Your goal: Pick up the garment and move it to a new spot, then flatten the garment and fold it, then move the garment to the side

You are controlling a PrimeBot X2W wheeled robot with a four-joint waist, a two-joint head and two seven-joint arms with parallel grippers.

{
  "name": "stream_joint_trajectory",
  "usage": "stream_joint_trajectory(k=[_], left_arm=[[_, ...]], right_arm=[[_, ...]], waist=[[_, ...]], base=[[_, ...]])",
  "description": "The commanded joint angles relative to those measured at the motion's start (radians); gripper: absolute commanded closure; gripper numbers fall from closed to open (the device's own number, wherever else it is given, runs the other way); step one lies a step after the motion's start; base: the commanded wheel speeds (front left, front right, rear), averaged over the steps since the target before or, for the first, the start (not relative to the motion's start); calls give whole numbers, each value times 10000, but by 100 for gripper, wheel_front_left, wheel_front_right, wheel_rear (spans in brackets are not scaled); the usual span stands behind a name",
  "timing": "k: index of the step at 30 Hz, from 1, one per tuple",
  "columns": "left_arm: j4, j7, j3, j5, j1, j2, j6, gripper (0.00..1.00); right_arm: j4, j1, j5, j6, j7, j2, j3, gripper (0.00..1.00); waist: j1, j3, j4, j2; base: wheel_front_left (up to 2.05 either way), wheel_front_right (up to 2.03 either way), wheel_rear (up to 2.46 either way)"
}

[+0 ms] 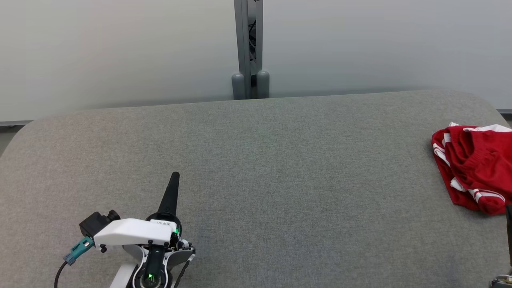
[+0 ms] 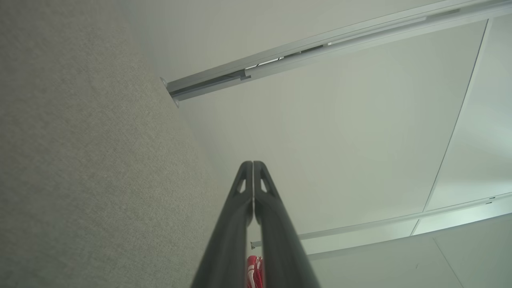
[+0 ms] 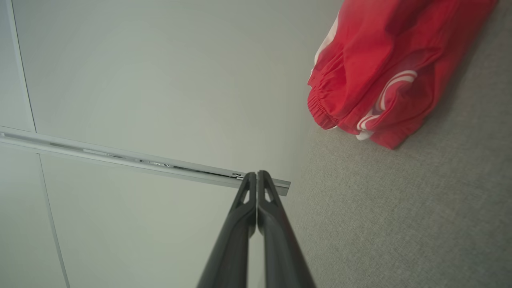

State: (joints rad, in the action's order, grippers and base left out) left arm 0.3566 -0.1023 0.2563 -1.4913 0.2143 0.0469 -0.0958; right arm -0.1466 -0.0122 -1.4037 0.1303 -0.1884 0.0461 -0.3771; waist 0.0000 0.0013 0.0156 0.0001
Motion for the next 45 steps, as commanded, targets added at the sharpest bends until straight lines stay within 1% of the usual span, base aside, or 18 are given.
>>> stream_joint_trajectory(k=[1,29,45], left_arm=[[-9,25,12,-156,254,43,-57,100],[363,292,292,-2143,763,55,-383,100],[356,287,285,-2141,767,55,-383,100]], right_arm=[[81,-92,-204,7,-104,122,-61,100],[264,-236,-2428,7,-832,166,-804,100],[258,-236,-2432,7,-791,184,-769,100]], waist=[[0,0,-4,-1],[0,-4,-159,-1],[0,-4,-161,-1]], base=[[0,0,0],[0,0,0],[0,0,0]])
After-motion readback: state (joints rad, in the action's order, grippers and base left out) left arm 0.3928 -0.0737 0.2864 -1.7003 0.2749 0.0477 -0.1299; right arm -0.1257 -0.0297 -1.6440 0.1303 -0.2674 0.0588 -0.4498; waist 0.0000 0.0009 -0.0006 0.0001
